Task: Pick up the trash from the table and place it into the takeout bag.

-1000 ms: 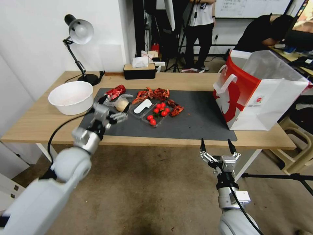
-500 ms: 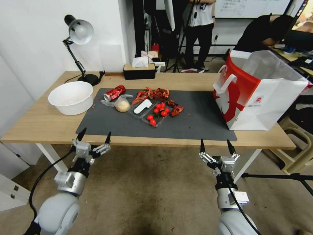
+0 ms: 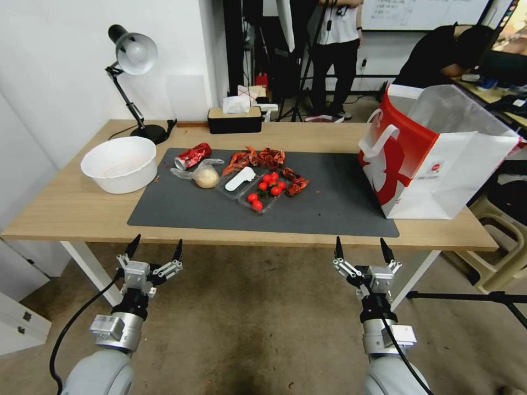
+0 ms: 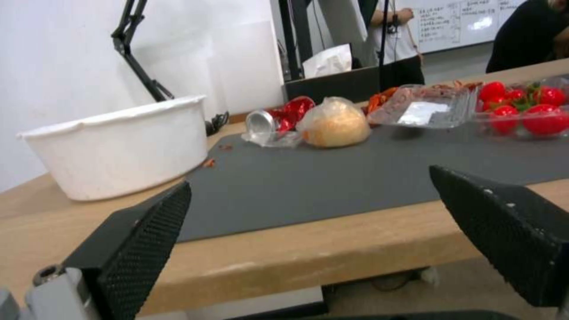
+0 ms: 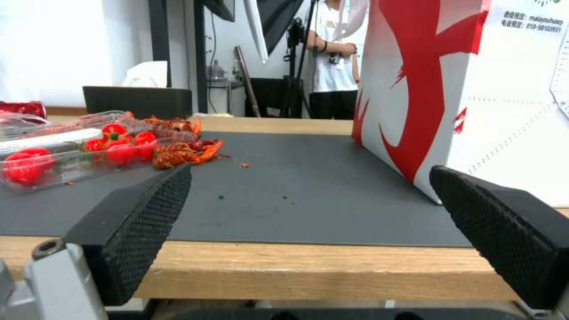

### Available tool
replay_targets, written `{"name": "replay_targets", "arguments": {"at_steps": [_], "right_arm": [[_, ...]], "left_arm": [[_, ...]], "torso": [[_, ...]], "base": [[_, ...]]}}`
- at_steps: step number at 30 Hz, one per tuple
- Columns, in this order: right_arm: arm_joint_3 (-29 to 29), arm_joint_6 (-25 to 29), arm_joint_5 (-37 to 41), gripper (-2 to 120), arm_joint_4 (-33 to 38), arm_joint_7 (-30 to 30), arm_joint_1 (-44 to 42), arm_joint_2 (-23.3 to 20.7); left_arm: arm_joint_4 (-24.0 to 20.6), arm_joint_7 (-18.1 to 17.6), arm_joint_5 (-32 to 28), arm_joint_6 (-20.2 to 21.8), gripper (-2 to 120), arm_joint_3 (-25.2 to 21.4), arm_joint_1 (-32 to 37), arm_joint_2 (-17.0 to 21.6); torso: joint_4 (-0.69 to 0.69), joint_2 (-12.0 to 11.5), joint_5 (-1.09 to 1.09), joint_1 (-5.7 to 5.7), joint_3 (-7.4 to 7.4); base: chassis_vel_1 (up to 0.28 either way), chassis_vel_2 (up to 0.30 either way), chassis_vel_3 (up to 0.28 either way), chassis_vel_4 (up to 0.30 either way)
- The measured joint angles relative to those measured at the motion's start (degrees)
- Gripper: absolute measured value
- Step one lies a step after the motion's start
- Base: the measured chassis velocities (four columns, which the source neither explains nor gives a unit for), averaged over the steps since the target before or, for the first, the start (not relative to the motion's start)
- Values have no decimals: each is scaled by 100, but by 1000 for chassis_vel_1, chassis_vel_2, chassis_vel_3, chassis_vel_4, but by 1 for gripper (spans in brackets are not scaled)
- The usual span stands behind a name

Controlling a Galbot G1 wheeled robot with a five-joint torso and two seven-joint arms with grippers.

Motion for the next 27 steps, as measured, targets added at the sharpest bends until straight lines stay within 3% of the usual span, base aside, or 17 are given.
{"name": "replay_targets", "arguments": {"at_steps": [4, 15, 27], "right_arm": [[1, 12, -9, 100, 10, 9, -34, 8], [30, 64, -95, 100, 51, 33, -111, 69], [-13, 64, -208, 100, -9, 40, -80, 174]], "left_arm": [[-28, 8, -3, 36, 100, 22, -108, 53], [-89, 43, -228, 637, 100, 467, -871, 243], [187, 129, -1165, 1178, 100, 909, -2126, 800]], "torso": [[0, 0, 0, 0, 0], [0, 0, -1, 0, 0], [0, 0, 0, 0, 0]], "base": [[0, 0, 0, 0], [0, 0, 0, 0], [0, 0, 0, 0]]}}
